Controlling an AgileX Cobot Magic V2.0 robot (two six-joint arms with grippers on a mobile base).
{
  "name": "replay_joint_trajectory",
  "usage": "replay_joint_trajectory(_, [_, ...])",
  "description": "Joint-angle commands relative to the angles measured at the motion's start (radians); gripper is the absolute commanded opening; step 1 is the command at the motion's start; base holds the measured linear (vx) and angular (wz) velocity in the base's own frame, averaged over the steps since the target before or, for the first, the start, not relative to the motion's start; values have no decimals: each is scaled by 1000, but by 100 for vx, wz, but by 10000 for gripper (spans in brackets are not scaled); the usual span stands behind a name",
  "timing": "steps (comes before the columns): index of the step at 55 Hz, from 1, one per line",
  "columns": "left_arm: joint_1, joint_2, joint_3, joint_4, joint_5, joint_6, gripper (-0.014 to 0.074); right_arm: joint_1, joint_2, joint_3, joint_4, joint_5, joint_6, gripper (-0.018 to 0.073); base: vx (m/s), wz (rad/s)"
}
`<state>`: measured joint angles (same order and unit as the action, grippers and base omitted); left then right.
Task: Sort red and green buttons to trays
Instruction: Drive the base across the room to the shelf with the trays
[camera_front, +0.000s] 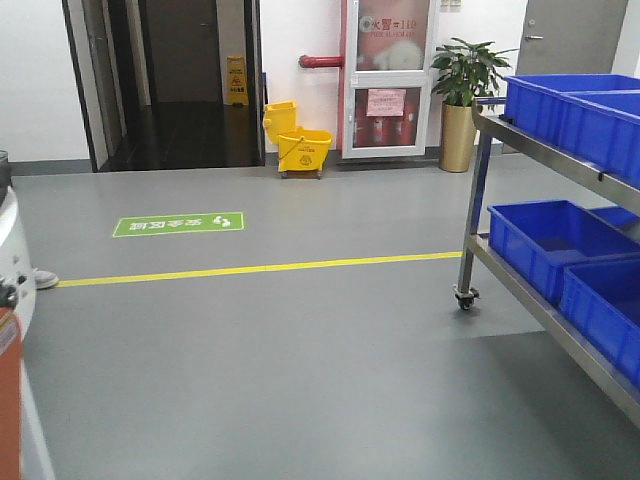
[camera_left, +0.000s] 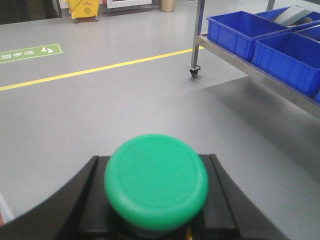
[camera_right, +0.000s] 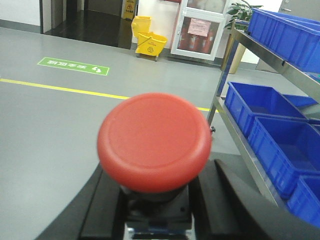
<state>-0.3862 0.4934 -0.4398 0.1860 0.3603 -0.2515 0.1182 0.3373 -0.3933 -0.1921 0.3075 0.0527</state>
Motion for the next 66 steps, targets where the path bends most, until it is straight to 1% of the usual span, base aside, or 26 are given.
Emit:
replay_joint_trajectory(1, [-4, -1, -32, -1, -86, -2, 0, 0, 9, -36, -8, -91, -10, -10, 59, -3])
replay_joint_trajectory(30, [-4, -1, -32, -1, -86, -2, 0, 0, 9, -36, -8, -91, -10, -10, 61, -8])
replay_joint_trajectory(66, [-4, -1, -32, -1, -86, -2, 0, 0, 9, -36, -8, -91, -10, -10, 56, -27])
